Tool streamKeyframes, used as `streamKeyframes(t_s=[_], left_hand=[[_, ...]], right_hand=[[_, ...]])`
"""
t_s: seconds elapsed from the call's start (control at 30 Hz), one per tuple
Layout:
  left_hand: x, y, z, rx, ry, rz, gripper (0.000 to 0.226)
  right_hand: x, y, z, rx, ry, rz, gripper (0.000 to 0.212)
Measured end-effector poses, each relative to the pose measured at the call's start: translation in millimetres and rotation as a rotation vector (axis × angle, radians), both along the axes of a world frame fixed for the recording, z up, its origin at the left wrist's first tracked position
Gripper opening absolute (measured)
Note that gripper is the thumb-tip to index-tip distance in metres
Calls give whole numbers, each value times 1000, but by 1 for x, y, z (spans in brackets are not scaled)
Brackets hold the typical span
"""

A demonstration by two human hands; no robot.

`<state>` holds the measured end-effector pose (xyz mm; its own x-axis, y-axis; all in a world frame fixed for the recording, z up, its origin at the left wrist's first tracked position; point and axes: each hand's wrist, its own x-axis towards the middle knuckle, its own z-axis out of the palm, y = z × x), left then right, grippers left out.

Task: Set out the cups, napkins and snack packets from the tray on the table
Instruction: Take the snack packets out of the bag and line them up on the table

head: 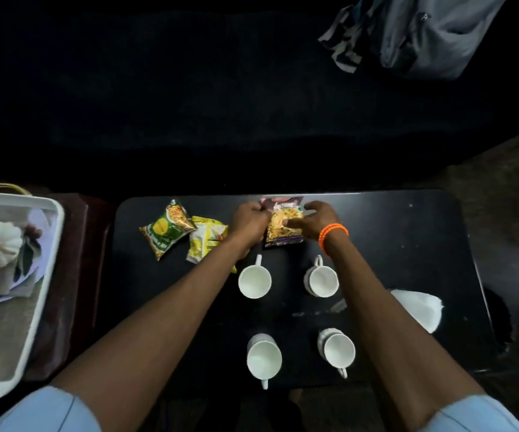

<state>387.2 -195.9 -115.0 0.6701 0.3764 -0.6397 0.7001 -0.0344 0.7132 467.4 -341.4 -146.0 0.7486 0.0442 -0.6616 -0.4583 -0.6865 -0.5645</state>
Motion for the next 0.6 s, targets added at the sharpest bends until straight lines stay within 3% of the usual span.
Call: streamKeyframes(t_s=[0.07,0.13,0.33,0.6], left_hand=[[5,-5,-18,256,39,-168,21],[9,-6,-30,379,6,-246,31],[12,-12,-57,451,-21,-473,65],[6,-16,-60,466,-80,-438,68]], right_hand=[[-2,-6,-13,-88,-77,30,87],[-3,-8,-19,-125,-205,65,79],[-11,-4,-23,-67,-305,251,62],[-15,-5,-20,-109,-313,285,59]])
